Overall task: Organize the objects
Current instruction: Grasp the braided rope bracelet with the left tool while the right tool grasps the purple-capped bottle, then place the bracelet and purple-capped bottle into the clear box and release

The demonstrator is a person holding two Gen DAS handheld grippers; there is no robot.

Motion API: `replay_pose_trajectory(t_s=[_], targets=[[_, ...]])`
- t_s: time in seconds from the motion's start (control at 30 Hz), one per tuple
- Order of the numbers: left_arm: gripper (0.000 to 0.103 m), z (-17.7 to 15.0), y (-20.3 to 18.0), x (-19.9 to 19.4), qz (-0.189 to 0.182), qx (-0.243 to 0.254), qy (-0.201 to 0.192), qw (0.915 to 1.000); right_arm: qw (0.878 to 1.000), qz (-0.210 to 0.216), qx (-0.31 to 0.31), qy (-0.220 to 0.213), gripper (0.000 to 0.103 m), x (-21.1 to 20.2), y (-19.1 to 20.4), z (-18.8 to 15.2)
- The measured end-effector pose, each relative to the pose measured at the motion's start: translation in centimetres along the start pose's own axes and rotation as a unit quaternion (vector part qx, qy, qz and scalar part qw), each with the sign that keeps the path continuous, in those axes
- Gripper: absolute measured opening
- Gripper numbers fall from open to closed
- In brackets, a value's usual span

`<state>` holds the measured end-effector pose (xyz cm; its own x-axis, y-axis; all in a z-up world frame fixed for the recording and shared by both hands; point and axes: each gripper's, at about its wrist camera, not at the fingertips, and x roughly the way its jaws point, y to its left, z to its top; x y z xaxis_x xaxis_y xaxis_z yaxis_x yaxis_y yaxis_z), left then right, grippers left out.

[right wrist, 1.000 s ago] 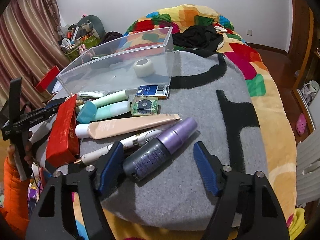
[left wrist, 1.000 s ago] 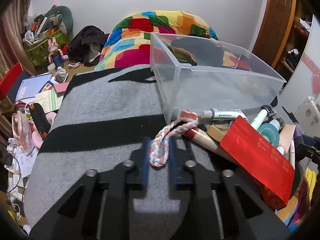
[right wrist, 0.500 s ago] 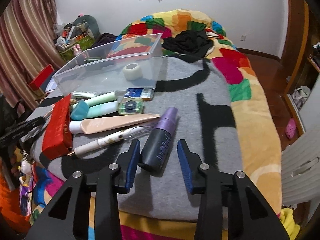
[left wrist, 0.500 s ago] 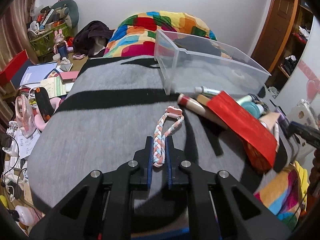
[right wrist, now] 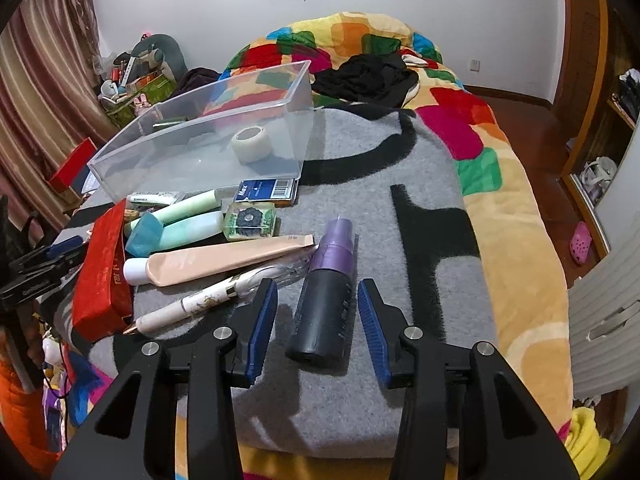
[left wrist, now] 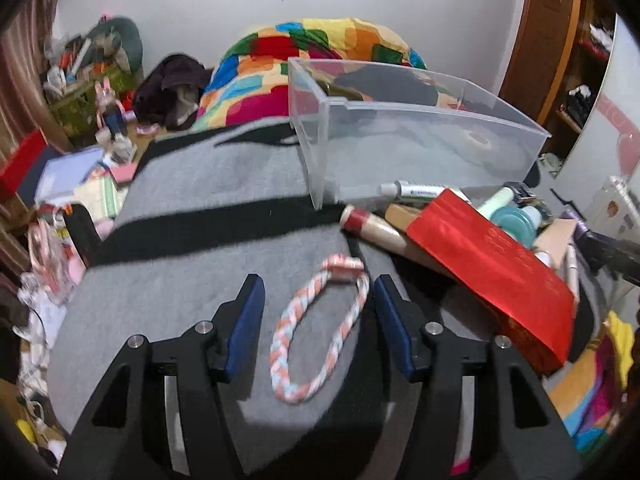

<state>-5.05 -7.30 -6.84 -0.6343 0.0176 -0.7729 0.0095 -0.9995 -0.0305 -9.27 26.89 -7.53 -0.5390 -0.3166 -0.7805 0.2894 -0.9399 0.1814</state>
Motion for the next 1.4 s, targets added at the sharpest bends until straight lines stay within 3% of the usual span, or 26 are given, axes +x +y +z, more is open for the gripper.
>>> replay_pose_trajectory(t_s=[0.13,0.17,0.23,0.3,0.63,1.17,1.4], targets=[[0.051,0.1,-0.6,0.5,0.003,0.006,-0.011,0.9999,1.0,0.0,-0.003,-0.002,0.037,0.3,-0.1,-0.3],[0.048,0.1,-0.7,0.5,0.004,0.007,-0.014,0.9999,1.0,-0.003,-0.005,-0.004,0.032,0.3,-0.1,-0.3],[0.03,0.1,-0.9,0.4,0.004,0.01,-0.019,0.9998,1.0,-0.002,-0.005,-0.005,0.026,0.2,-0.2,-0.3],[0.021,0.0,-0.9,0.3,0.007,0.011,-0.02,0.9997,1.0,0.0,-0.002,-0.008,0.024,0.1,-0.5,-0.3],[0.021,1.0,-0.6,-1.6,0.01,-0.001,-0.039,0.9992,0.999,0.007,0.004,-0.046,0.023,-2.1,-0.5,1.0],[0.021,8.1,-1.7,-6.9,-0.027,-0.007,-0.136,0.9903,0.99,0.05,-0.058,-0.116,0.023,-3.2,4.8,7.4],[0.021,11.3,-2.0,-5.2,-0.049,-0.006,-0.119,0.9916,0.989,0.082,-0.067,-0.106,0.023,-1.1,6.5,10.8]])
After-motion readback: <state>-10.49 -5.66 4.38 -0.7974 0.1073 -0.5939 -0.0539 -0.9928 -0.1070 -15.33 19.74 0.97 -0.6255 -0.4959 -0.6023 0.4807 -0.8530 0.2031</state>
